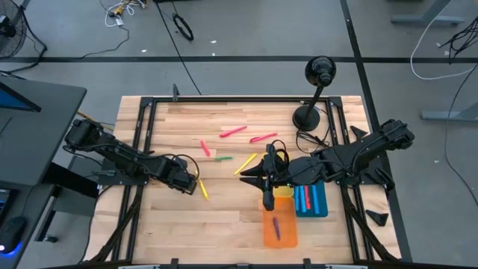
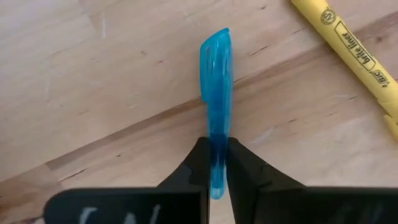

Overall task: Pick & Place Markers
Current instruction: Put the blue pen into the orange bin

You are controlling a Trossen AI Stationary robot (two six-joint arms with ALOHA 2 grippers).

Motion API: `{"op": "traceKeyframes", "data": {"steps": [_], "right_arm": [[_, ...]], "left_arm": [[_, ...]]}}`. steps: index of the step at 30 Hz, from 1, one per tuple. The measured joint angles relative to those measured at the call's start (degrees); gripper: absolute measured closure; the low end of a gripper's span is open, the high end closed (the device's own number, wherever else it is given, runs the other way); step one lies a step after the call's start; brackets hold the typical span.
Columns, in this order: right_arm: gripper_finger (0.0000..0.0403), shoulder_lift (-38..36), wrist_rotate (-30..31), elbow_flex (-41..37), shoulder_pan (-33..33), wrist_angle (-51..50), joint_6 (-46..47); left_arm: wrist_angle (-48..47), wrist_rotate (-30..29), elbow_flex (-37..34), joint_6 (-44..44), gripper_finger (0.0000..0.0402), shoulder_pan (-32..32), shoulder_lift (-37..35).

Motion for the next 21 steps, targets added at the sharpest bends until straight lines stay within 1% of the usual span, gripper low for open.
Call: {"op": "traceKeyframes", "data": {"steps": [4,8,15,21], "right_arm": [[0.0332,0.0,0.0,0.0,0.0,0.0,2.3],[0.0332,0.0,0.0,0.0,0.0,0.0,2.5],[0.0332,0.0,0.0,0.0,0.0,0.0,5.8],[0.0332,0.0,0.8,0.0,0.0,0.0,6.3]], "left_arm": [[-1.4,-0.6,2.7,0.1,0.0373,-1.2,0.2],[-4.2,-3.7,6.6,0.1,0.0373,-3.0,0.1],[-8.2,-11.2,14.8,1.3,0.0373,-6.1,0.1],[-10.2,-19.1,22.8,6.5,0.0373,-8.7,0.1]]}}
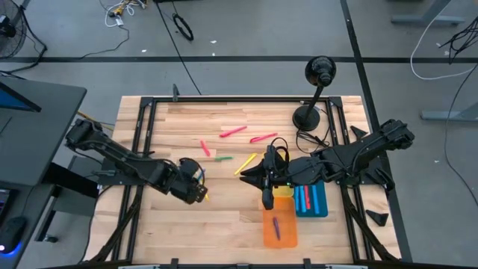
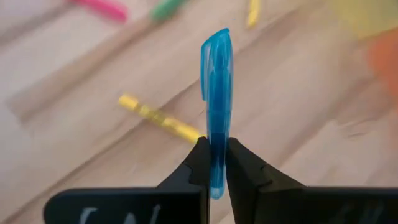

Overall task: Pick & Place Markers
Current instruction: Put the blue pen into the orange bin

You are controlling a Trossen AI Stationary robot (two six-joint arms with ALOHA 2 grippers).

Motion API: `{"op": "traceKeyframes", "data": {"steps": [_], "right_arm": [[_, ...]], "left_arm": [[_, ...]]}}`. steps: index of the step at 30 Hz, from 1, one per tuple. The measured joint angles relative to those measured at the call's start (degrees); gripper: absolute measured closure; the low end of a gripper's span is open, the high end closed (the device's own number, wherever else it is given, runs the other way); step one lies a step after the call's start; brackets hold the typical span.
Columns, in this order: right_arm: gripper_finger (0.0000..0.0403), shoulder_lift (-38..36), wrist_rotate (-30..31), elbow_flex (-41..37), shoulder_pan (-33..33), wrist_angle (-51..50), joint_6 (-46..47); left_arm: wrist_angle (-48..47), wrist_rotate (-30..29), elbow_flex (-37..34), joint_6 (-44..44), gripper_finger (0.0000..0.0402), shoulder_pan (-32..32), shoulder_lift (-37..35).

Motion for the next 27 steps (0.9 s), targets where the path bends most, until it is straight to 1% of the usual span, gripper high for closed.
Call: {"op": "traceKeyframes", "data": {"steps": [2,11,17,23,27], "right_arm": [[0.0332,0.0,1.2,0.0,0.0,0.0,1.1],[0.0332,0.0,1.2,0.0,-0.2,0.0,1.2],[0.0332,0.0,1.2,0.0,-0.2,0.0,1.2],[0.0327,0.0,1.2,0.0,-0.2,1.3,1.2],[0.0296,0.0,1.2,0.0,-0.2,5.0,0.8]], "left_arm": [[-0.4,-2.8,2.8,2.4,0.0373,-0.8,0.0],[-0.2,-15.4,15.5,14.2,0.0373,-3.5,0.0],[2.4,-21.1,23.1,23.5,0.0374,-4.4,-0.1],[12.3,-22.7,26.8,36.2,0.0374,-4.6,-0.1],[22.2,-22.6,26.8,45.8,0.0374,-4.6,-0.1]]}}
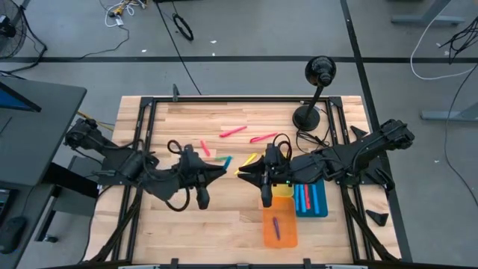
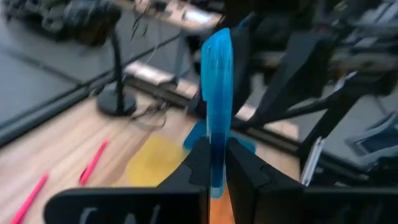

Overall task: Pick & Place Markers
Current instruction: Put the blue pen into the orange bin

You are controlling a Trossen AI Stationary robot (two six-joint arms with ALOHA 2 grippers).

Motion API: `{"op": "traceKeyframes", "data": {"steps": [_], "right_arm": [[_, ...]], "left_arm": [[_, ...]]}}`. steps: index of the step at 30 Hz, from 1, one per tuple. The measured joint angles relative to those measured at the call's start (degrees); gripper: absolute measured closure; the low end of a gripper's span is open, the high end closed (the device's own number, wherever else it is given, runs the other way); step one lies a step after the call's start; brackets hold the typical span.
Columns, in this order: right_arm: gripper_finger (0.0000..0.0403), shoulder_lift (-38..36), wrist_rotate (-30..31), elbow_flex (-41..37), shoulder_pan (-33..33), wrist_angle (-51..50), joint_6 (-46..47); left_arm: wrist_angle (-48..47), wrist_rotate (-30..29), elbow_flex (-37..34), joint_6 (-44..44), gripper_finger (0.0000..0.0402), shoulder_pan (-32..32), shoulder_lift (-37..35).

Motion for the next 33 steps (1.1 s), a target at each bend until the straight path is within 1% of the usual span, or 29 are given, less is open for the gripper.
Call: {"op": "traceKeyframes", "data": {"steps": [6,10,12,15,19,25,33], "right_arm": [[0.0231,-1.8,-1.0,0.0,0.0,0.7,-3.4],[0.0202,-4.5,-4.4,0.0,0.0,1.6,-5.9],[0.0193,-5.5,-4.8,0.0,0.0,1.6,-7.1],[0.0186,-6.2,-5.1,0.0,0.0,1.6,-8.4],[0.0186,-6.2,-5.2,0.0,0.0,2.1,-7.5],[0.0188,-5.9,-6.2,0.0,0.0,2.1,-7.2],[0.0188,-5.6,-6.3,0.0,0.0,0.1,-4.6]], "left_arm": [[9.7,0.0,0.0,9.1,0.0374,0.2,0.0],[15.1,0.1,0.0,13.5,0.0374,0.5,0.0],[17.7,0.3,0.0,15.0,0.0374,1.0,0.0],[21.6,1.1,0.0,17.3,0.0374,2.3,0.0],[26.2,6.8,0.0,19.2,0.0374,4.8,0.2],[29.8,14.9,0.0,18.2,0.0374,7.9,3.0],[32.0,19.0,0.0,15.8,0.0374,9.2,5.9]]}}
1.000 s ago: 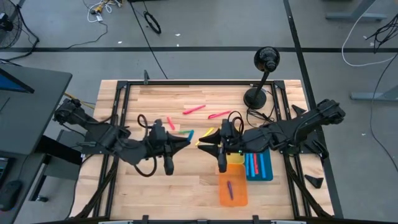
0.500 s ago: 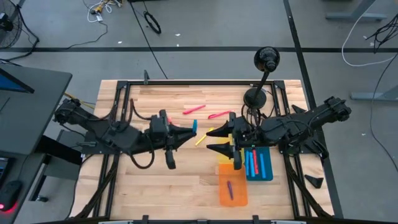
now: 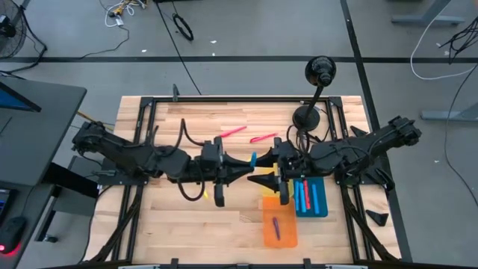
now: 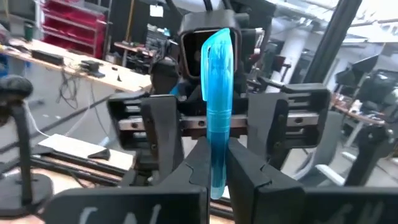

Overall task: Pick & Place Markers
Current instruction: Put the blue pen into the orange bin

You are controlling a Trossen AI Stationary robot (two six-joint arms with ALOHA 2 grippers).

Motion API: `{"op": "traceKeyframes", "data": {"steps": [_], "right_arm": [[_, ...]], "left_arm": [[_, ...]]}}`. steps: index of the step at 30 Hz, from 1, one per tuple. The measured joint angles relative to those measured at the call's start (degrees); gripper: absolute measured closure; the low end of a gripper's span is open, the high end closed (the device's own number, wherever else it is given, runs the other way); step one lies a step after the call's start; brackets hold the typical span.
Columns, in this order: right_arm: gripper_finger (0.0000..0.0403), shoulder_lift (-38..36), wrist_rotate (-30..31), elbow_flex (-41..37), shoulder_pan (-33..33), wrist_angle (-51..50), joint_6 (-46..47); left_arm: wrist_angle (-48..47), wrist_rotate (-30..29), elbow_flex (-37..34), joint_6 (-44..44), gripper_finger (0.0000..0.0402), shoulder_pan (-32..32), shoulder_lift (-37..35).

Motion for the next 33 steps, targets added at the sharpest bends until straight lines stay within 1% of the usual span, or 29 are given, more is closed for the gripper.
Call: {"op": "traceKeyframes", "data": {"steps": [6,11,27,30,33], "right_arm": [[0.019,0.1,-0.1,0.0,0.0,-0.3,0.3],[0.0208,0.1,-0.5,0.0,0.0,-0.7,0.3],[0.029,0.2,-0.7,0.0,0.0,-1.5,1.7],[0.0313,0.2,-0.7,0.0,0.0,-1.8,1.8],[0.0344,0.2,-0.6,0.0,0.0,-1.9,1.8]], "left_arm": [[-0.2,1.1,0.0,-1.9,0.0374,0.0,0.7],[-1.2,1.1,0.0,-3.2,0.0374,0.0,0.6],[-2.5,2.2,0.0,-5.2,0.0374,0.0,0.6],[-2.7,2.2,0.0,-5.4,0.0374,0.0,0.6],[-2.8,2.2,0.0,-5.4,0.0372,0.0,0.6]]}}
